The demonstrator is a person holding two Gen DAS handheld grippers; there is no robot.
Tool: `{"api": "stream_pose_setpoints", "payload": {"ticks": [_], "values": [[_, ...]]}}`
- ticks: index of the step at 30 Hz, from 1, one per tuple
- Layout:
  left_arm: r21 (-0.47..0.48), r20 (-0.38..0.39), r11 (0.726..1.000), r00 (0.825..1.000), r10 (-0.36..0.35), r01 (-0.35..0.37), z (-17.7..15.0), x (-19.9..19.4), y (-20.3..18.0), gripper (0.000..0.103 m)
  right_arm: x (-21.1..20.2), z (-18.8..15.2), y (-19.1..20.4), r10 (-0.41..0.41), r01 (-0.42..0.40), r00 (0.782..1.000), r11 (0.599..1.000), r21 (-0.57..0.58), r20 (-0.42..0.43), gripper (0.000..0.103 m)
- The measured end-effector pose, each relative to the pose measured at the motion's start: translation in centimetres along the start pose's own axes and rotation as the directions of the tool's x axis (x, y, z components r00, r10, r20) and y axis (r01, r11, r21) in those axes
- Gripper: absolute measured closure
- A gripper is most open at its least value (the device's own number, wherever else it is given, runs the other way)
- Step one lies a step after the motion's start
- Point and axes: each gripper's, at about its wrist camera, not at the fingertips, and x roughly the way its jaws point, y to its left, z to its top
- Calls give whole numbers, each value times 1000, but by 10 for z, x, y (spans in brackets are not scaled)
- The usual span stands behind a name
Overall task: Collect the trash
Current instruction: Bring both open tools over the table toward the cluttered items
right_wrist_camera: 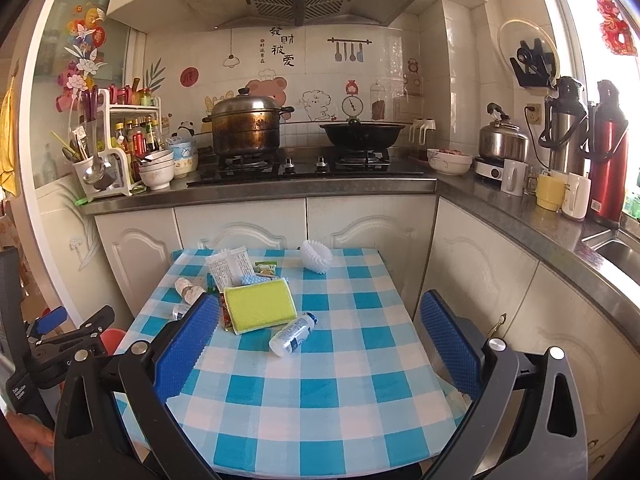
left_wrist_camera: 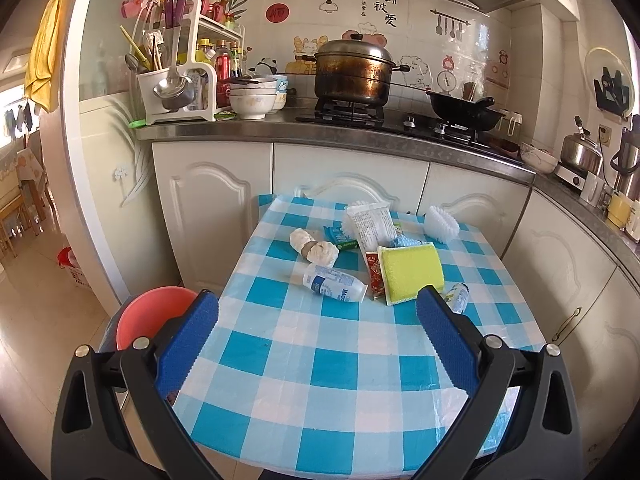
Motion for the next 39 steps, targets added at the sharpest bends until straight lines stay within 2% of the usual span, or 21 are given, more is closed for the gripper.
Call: {"api": "stream_pose_setpoints", "payload": {"ticks": [12,19,31,39], "values": [[14,-1,1000,1000,-3,3,-2,-6,-2,3,-2,-4,7,10,-10,1000,1000,3,-1,4],[26,-22,1000,1000,-2,2,-4,1,-6,3,9,-7,6,22,-21,999,1000,12,-40,4],[25,-121,1000,993,13,-10,-15,43,-4,3,68,-25,-11,89,-73,981,992,100,-172,4],[49,-178,996,982,-67,77,-29,74,-6,3,117,-51,-23,124,-84,955,984,158,-270,4]]}}
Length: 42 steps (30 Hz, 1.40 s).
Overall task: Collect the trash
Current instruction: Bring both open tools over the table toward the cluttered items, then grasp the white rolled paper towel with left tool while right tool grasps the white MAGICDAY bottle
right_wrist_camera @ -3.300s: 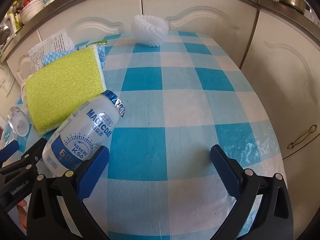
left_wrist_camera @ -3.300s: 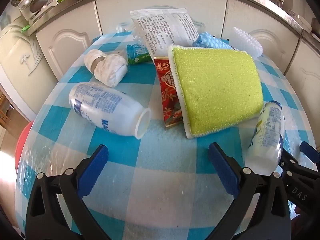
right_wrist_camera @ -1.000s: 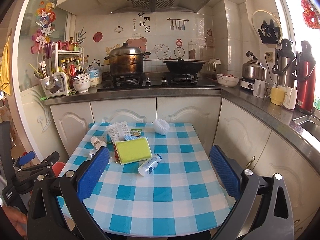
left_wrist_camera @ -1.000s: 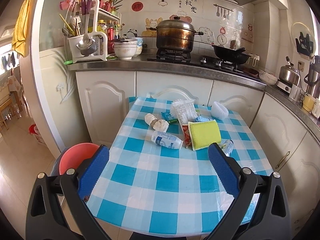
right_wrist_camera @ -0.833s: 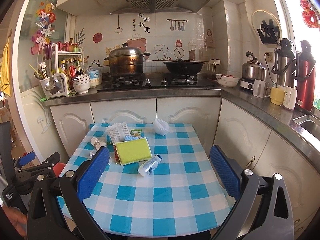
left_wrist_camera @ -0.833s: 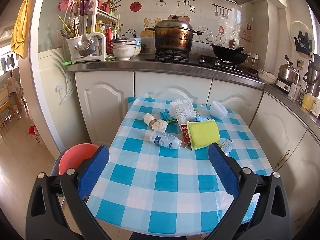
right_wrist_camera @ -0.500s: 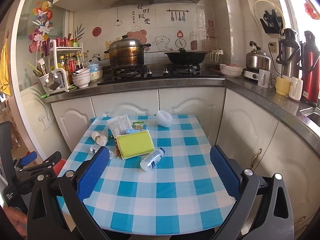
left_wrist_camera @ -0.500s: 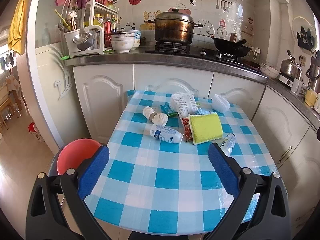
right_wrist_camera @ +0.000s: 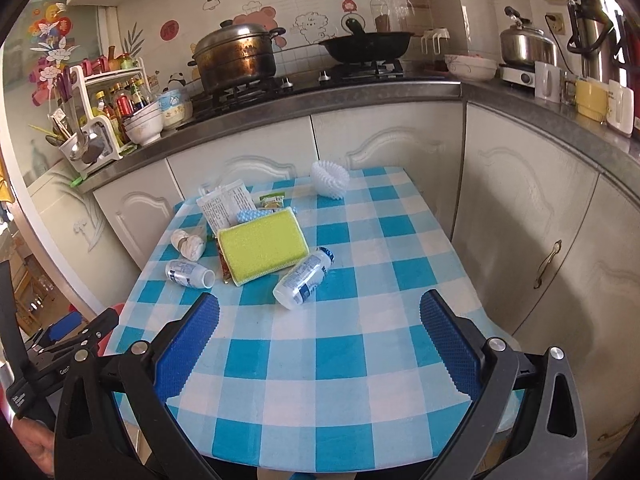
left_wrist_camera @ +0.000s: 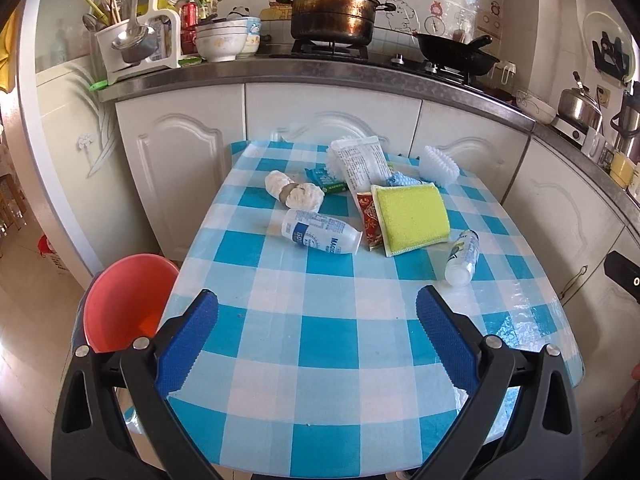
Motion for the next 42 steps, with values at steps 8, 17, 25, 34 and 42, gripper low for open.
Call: {"api": "stream_pose_setpoints", "payload": {"ticks": [8,17,25,34,42], "values": [[-3,-39,996,995,-94,93,-1,33,7,3,46,-7,-26,93,-83,992,989,119,-86,4],[-254,-86,963,989,-118,93,17,80,48,3,90,-8,-41,156,-123,977,969,214,-143,4],[-331,-126,943,988,-84,38,69,137,78,3,121,-4,-39,152,-114,973,971,209,-174,4],[-380,-283,925,955,-88,-27,110,231,79,3,145,12,-21,126,-104,977,986,131,-172,4],[-313,-353,948,934,-54,-64,114,277,66,24,176,22,-15,140,-113,970,983,143,-199,7]]}}
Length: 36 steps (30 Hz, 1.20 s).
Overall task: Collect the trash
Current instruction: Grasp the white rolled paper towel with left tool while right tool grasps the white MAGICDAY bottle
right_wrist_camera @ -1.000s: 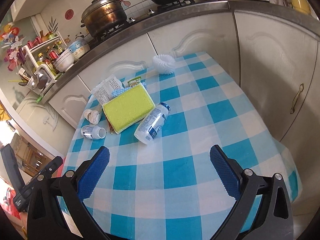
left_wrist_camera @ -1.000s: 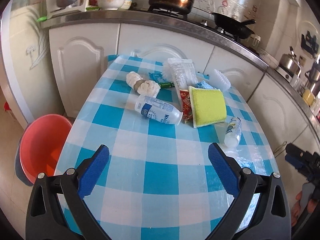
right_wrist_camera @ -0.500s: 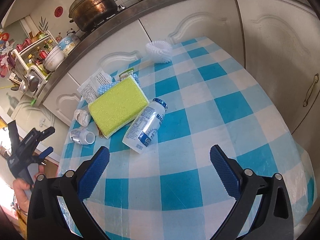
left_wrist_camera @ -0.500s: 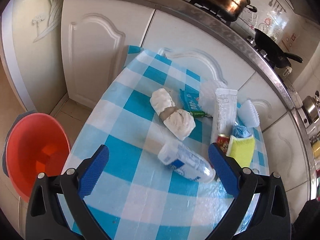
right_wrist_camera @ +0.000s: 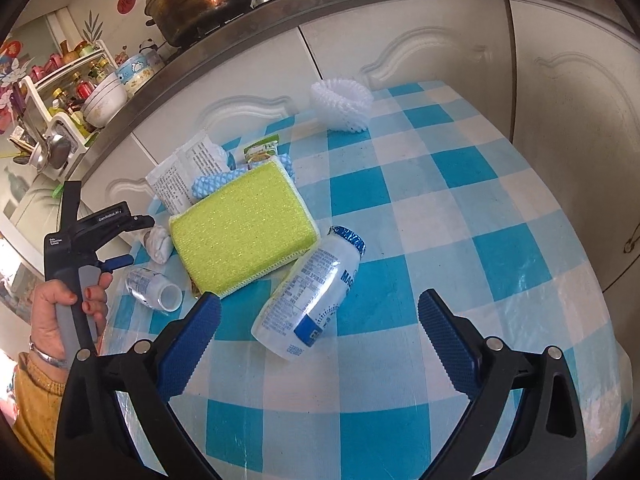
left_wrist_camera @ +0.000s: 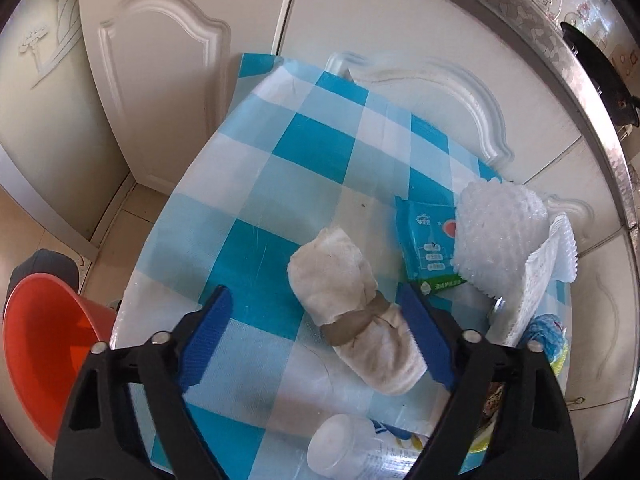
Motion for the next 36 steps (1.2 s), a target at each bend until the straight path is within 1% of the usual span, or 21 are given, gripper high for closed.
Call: {"api": "stream_pose_setpoints", "payload": {"ticks": [2,4,5,6,7,8,9,12,17,20,21,22,24,26,27,28,36], "values": [[13,3,1000,1000,-5,5,1,2,-4,26,7,3,0,9,-9,1000,1000,10,-15,8],[27,0,1000,1000,-14,14,4,4,-7,31,13,5,1,-1,2,1000,1000,6,-25,11],[26,0,999,1000,-22,22,4,5,-8,35,16,5,1,-6,6,999,1000,6,-31,12],[27,-1,999,1000,-29,29,4,6,-9,39,19,6,0,-7,7,999,1000,10,-41,21],[29,-2,999,999,-37,37,4,6,-10,42,23,6,-1,-7,8,998,1000,16,-56,27],[32,-3,998,999,-47,47,3,5,-11,47,26,6,-2,-8,10,998,1000,22,-66,27],[33,-1,998,998,-56,56,2,5,-12,49,29,5,-3,-9,11,997,1000,26,-73,28],[34,10,997,998,-63,63,0,3,-12,53,34,4,-3,-16,19,996,999,29,-85,28],[6,18,996,995,-94,94,-1,-1,-7,60,42,3,-4,-23,28,995,998,47,-101,28],[4,26,995,995,-98,98,-2,-4,-4,64,44,1,-1,-35,38,995,999,31,-98,29],[1,29,995,995,-99,99,-2,-5,-2,65,45,1,-1,-39,42,995,999,27,-95,36],[-5,33,995,995,-99,99,-3,-6,0,65,44,0,-1,-44,47,995,999,25,-93,47],[-12,42,994,993,-108,109,-4,-8,5,67,45,0,-2,-50,53,995,998,23,-92,58],[-19,50,993,992,-112,113,-4,-11,10,67,44,-1,-3,-51,52,995,999,16,-85,59],[-21,53,993,992,-117,118,-5,-12,13,71,43,-2,-4,-51,53,995,998,15,-81,59],[-27,56,992,991,-121,123,-5,-14,16,71,42,-2,-5,-53,54,996,998,17,-77,59],[-76,104,985,984,-144,152,-7,-32,40,72,25,-5,-10,-34,35,999,999,23,-28,59]]}}
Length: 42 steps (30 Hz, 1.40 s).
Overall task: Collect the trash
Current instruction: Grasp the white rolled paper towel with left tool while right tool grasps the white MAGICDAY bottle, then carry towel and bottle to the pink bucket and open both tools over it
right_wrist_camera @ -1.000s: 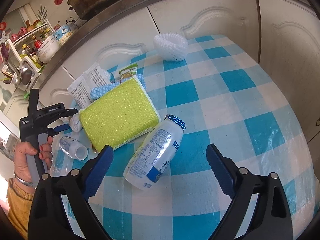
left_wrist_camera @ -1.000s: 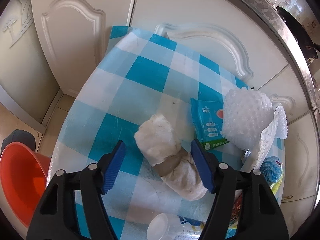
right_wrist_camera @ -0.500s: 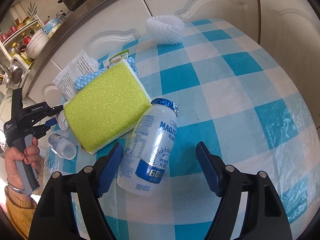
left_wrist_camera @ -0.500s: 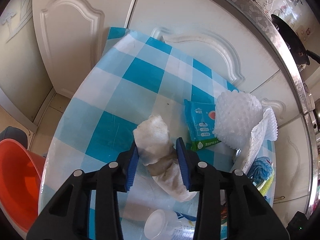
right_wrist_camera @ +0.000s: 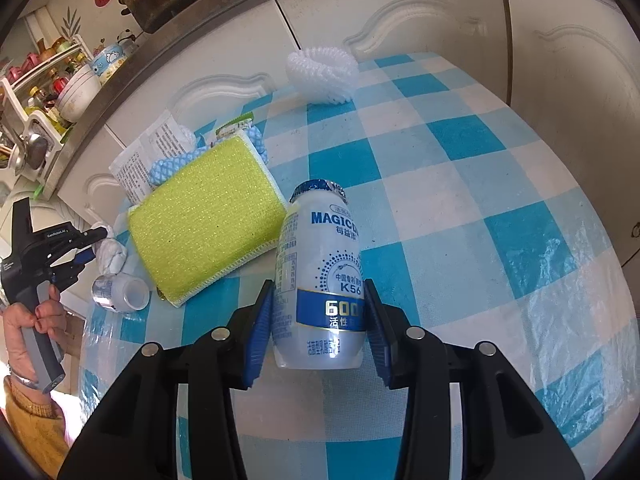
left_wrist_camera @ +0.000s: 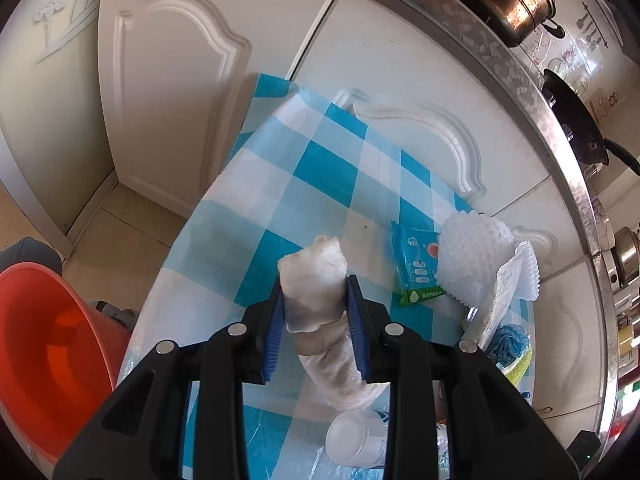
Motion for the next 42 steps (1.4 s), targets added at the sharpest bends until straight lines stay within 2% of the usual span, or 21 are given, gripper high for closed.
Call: {"api": "stream_pose_setpoints", "payload": {"ticks": [8,13,18,24,28,32,36,40,42], "values": [[-63,71,997,997,-29,34,2,-36,25,72,-24,2,13,9,-7,999,999,-53,53,59],[-64,108,998,994,-15,22,-7,-65,45,72,-36,2,27,36,-30,997,996,-82,73,59],[-82,135,997,991,3,8,-22,-93,75,72,-46,1,54,77,-65,994,988,-140,78,59],[-124,172,992,984,34,-12,-41,-128,119,72,-49,-8,104,142,-127,989,962,-241,48,59],[-149,204,988,976,74,-43,-55,-151,149,72,-43,-18,148,200,-191,980,928,-321,-6,59],[-177,226,980,965,133,-93,-69,-166,178,72,-26,-31,198,263,-281,960,877,-389,-100,59],[-209,217,967,957,191,-146,-84,-167,207,72,-6,-49,252,325,-391,920,810,-437,-220,59],[-239,192,953,953,233,-185,-95,-159,229,72,15,-73,305,338,-464,883,738,-490,-327,59],[-248,180,949,953,244,-196,-100,-154,238,72,24,-85,327,328,-483,872,704,-522,-364,59]]}}
